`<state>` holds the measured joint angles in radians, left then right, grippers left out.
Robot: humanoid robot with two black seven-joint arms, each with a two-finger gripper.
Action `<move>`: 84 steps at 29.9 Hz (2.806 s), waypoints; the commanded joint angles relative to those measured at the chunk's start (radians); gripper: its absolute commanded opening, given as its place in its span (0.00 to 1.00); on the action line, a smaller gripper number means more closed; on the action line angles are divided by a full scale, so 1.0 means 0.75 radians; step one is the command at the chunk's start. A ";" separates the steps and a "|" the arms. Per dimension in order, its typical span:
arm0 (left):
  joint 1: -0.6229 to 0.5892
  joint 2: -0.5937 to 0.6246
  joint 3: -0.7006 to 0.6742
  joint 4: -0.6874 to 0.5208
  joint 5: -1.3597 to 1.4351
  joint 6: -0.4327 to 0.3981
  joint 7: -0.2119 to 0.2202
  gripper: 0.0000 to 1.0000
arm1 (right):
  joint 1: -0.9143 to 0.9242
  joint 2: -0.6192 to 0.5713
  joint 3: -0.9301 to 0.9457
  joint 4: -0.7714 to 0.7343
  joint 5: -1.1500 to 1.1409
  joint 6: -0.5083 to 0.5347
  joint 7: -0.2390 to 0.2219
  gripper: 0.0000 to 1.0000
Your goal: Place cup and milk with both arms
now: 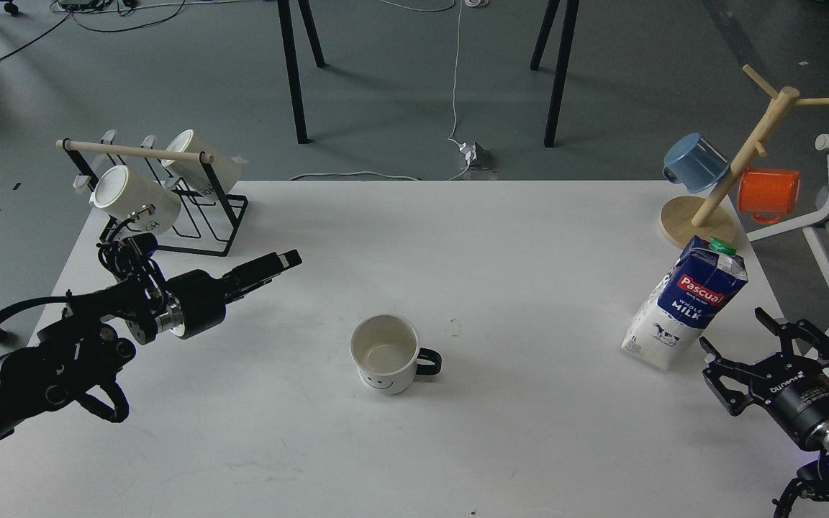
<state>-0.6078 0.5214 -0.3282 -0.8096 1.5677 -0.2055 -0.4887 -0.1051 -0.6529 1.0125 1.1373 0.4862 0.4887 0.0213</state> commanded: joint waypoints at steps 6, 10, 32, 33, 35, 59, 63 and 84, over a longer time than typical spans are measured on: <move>0.002 -0.006 0.000 0.026 0.000 0.000 0.000 0.98 | -0.019 0.001 -0.004 0.001 -0.002 0.000 0.000 0.84; 0.002 -0.006 0.000 0.036 0.000 0.000 0.000 0.98 | -0.038 0.001 -0.016 0.018 -0.004 0.000 -0.002 0.85; 0.029 -0.002 0.004 0.085 0.002 0.000 0.000 0.99 | -0.169 0.279 -0.123 0.140 -0.012 0.000 0.143 0.94; 0.031 -0.002 0.004 0.085 0.002 0.000 0.000 0.99 | -0.169 0.277 -0.117 0.146 -0.010 0.000 0.145 0.94; 0.035 -0.002 0.004 0.096 0.002 0.000 0.000 0.99 | -0.171 0.275 -0.100 0.151 -0.008 0.000 0.160 0.94; 0.047 -0.008 0.004 0.149 0.002 0.000 0.000 0.99 | -0.034 0.284 0.016 0.134 -0.014 0.000 0.221 0.93; 0.047 -0.010 0.004 0.151 0.002 0.000 0.000 0.99 | -0.005 0.300 0.012 0.114 -0.016 0.000 0.221 0.93; 0.049 -0.030 0.004 0.210 0.002 0.000 0.000 0.99 | 0.056 0.374 -0.014 0.024 -0.061 0.000 0.217 0.93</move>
<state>-0.5706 0.4979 -0.3252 -0.6524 1.5693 -0.2056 -0.4887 -0.0673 -0.3775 1.0017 1.1555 0.4461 0.4887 0.1843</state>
